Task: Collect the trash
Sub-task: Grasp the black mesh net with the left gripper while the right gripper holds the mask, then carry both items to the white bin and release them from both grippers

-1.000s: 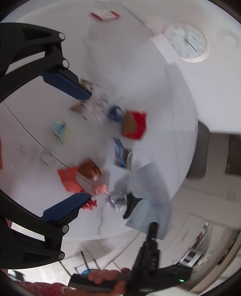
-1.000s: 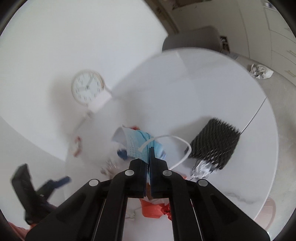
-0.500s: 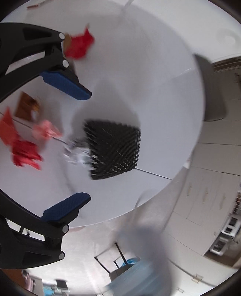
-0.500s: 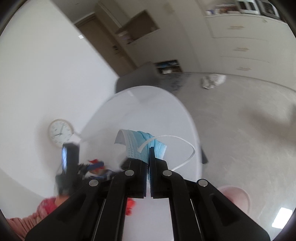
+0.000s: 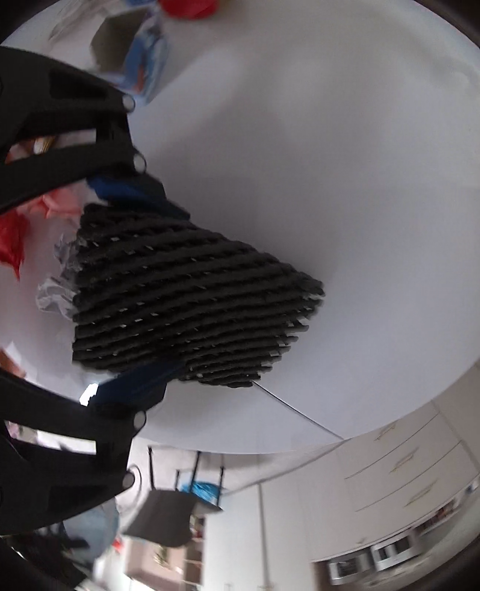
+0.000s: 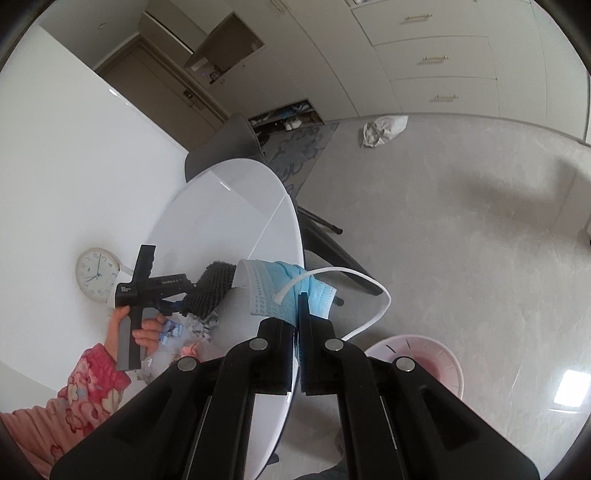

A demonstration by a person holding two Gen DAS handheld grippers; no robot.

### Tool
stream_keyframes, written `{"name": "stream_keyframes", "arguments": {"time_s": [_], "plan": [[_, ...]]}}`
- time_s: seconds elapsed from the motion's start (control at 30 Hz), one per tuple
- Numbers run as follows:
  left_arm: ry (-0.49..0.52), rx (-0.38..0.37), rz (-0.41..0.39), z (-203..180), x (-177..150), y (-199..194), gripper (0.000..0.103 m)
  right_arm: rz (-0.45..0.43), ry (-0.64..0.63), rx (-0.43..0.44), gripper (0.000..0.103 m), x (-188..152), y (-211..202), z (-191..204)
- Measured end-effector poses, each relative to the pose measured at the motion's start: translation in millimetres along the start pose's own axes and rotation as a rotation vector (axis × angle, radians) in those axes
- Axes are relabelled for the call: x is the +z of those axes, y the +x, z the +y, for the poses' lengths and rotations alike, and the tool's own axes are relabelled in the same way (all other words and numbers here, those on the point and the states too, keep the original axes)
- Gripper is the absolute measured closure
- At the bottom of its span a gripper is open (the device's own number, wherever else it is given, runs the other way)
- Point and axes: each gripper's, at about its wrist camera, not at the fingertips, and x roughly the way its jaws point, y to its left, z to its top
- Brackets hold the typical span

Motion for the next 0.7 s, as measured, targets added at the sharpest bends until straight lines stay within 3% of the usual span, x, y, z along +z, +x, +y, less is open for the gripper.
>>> {"name": "stream_keyframes", "arguments": {"time_s": [0.13, 0.23, 0.43, 0.6, 0.7], "plan": [[-0.05, -0.007, -0.016, 3, -6, -1, 0.067, 0.022, -0.012, 0.005, 0.1, -7, -8, -12], [-0.091, -0.049, -0.063, 6, -13, -13, 0.076, 0.033, -0.015, 0.0, 0.1, -13, -11, -14], [-0.064, -0.084, -0.195, -7, -31, -58, 0.077, 0.086, 0.001, -0.056, 0.1, -37, -7, -36], [-0.015, -0.099, -0.236, -19, -43, -78, 0.077, 0.149, 0.052, -0.08, 0.1, -70, 8, -51], [-0.002, -0.053, -0.246, -21, -50, -76, 0.077, 0.17, 0.066, -0.084, 0.1, -84, 17, -55]]}}
